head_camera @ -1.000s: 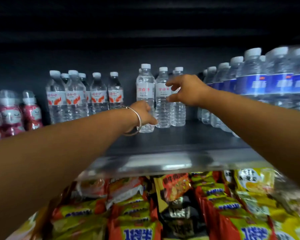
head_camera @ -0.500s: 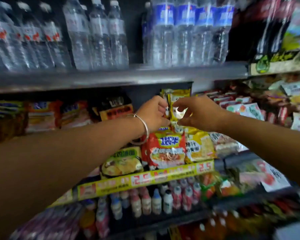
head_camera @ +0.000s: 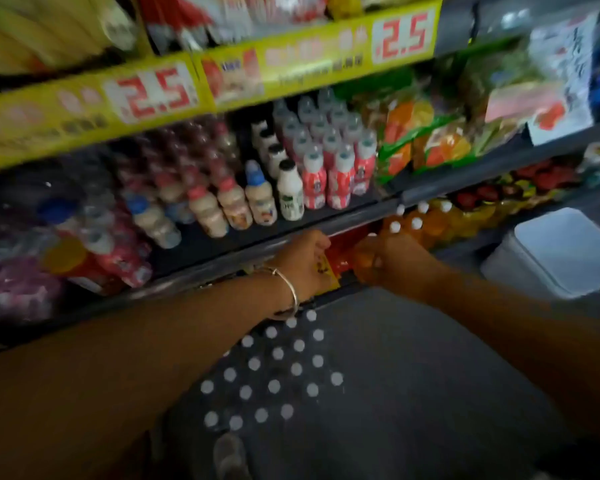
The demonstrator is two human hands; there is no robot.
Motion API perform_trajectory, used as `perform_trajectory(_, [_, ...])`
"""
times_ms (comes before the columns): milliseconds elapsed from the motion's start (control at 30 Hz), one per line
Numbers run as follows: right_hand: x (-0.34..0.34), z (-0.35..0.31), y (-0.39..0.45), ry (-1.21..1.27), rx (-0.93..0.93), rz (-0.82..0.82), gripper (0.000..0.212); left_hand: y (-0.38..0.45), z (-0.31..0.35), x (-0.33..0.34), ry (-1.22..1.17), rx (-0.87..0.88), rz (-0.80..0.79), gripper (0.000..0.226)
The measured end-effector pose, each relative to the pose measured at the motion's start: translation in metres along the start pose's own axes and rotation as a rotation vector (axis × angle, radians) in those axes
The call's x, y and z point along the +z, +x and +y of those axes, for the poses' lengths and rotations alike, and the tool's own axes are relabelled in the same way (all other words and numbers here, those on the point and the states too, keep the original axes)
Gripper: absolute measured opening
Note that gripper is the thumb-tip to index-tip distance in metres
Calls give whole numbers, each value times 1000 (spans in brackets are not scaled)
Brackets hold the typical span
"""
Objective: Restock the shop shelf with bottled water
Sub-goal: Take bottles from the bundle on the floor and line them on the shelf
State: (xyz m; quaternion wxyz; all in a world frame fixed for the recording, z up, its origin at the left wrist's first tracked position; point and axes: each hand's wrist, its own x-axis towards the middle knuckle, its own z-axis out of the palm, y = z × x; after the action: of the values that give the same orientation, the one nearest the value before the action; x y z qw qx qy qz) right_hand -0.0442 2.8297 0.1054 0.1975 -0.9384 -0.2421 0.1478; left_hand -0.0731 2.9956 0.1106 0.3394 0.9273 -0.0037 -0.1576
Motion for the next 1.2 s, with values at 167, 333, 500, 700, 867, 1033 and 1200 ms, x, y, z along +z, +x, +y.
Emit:
perform_trajectory(167, [165,64,21,-79,248,-264,43,36,-118,108,169,-120,-109,53])
perform_trajectory(333, [301,99,52,-305,270,-379,46,70,-214,186,528,-175,-235,59])
perform_trajectory(500, [399,118,90,-260,476,-384,72,97,-285,237,657,-160,-241,69])
perform_trajectory(700, [459,138,123,206,744,-313,88,117,-324,258,707,-122,-235,84])
perform_trajectory(867, [459,149,123,427,714,-206,73,115,-334,262,714,-88,-262,88])
perform_trajectory(1033, [437,141,113,335,611,-149,59,113,-320,254,720,-54,-291,83])
perform_trajectory(1200, [371,125,101,357,479,-84,55,107,-275,225,753,-46,-393,81])
